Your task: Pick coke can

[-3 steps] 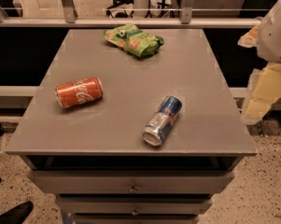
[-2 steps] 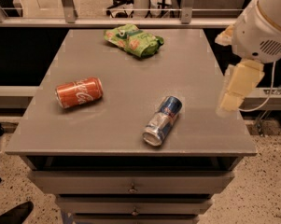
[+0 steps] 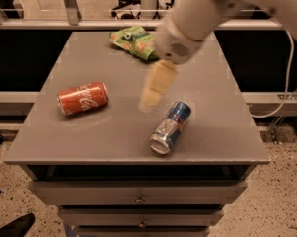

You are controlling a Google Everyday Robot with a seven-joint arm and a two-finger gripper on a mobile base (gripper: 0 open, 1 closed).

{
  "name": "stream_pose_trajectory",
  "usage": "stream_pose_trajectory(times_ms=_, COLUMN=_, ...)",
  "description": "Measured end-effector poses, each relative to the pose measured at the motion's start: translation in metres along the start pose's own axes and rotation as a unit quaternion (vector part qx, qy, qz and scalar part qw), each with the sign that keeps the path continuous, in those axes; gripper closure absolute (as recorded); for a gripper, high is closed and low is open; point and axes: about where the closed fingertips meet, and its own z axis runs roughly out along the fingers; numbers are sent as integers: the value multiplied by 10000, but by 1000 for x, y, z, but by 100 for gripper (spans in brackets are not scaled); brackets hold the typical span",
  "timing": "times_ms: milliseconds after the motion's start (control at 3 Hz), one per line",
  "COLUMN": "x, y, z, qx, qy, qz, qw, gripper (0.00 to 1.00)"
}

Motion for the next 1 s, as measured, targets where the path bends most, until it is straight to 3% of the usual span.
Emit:
stream_pose_trajectory(times_ms=667, x=-97, y=6, z=75, qx=-359, qy=-550, qz=-490, qw=9966, gripper=0)
stream_pose_trajectory(times_ms=1000, x=-97, y=9, z=78, qx=-340, qy=-564, qz=-490, qw=9966, gripper=0)
